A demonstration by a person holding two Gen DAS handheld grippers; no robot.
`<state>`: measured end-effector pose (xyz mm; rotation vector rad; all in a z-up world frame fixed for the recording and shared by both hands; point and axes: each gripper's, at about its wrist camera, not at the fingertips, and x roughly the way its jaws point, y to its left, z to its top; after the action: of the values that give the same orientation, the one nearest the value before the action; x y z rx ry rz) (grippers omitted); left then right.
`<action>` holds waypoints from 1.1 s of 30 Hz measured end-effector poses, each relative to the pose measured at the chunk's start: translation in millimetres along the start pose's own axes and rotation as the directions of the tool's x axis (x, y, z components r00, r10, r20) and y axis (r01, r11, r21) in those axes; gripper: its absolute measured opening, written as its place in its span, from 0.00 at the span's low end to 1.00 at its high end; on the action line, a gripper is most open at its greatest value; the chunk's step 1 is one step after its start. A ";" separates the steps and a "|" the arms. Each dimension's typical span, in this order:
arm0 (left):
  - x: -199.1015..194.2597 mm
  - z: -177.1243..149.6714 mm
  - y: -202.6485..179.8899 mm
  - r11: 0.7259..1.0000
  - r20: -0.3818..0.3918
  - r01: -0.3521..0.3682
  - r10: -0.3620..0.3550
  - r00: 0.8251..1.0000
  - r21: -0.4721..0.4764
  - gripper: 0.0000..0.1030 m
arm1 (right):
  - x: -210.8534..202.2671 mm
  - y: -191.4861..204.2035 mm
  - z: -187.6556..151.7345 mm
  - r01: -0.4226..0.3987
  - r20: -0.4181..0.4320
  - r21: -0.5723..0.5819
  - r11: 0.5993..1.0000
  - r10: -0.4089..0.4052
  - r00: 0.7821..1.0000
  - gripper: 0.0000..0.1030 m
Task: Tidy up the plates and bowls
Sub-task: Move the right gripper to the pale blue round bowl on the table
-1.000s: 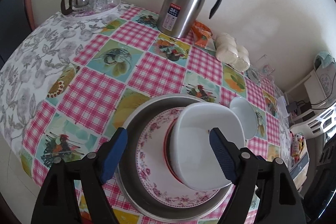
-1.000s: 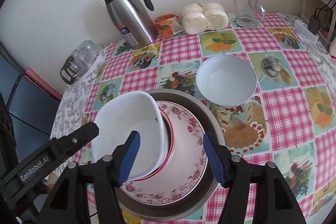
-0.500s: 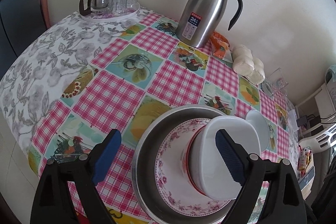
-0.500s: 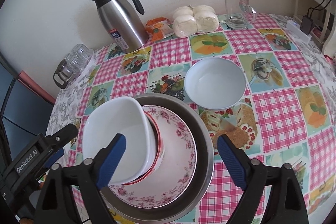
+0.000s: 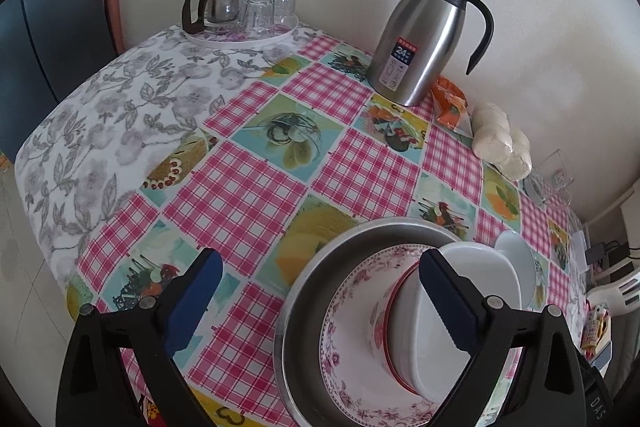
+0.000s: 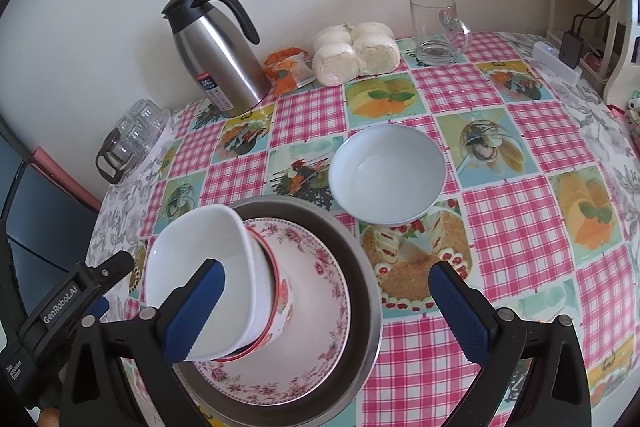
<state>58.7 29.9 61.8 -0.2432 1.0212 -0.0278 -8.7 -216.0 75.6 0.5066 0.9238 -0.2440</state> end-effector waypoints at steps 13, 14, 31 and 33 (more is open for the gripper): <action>-23.1 1.3 -32.6 0.998 0.120 -0.009 0.000 0.993 0.069 0.96 | -9.2 -54.0 13.4 0.030 0.032 0.120 0.992 -0.034 0.999 1.00; -29.3 1.4 -39.0 0.996 0.150 0.001 -0.014 0.989 0.088 0.96 | -10.5 -58.6 14.9 0.034 0.039 0.130 0.991 -0.039 0.998 1.00; -58.8 -21.2 -170.6 0.881 0.155 0.214 -0.302 0.940 0.422 0.96 | -18.8 -150.0 27.4 0.072 0.076 0.331 0.941 -0.103 0.992 1.00; -55.6 -26.4 -183.5 0.864 0.132 0.225 -0.314 0.940 0.450 0.96 | -13.9 -158.5 27.0 0.073 0.070 0.350 0.934 -0.103 0.992 1.00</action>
<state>23.7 -146.1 134.5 0.0181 0.7470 -0.4744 -63.2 -365.9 51.0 0.7748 0.8218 -0.5129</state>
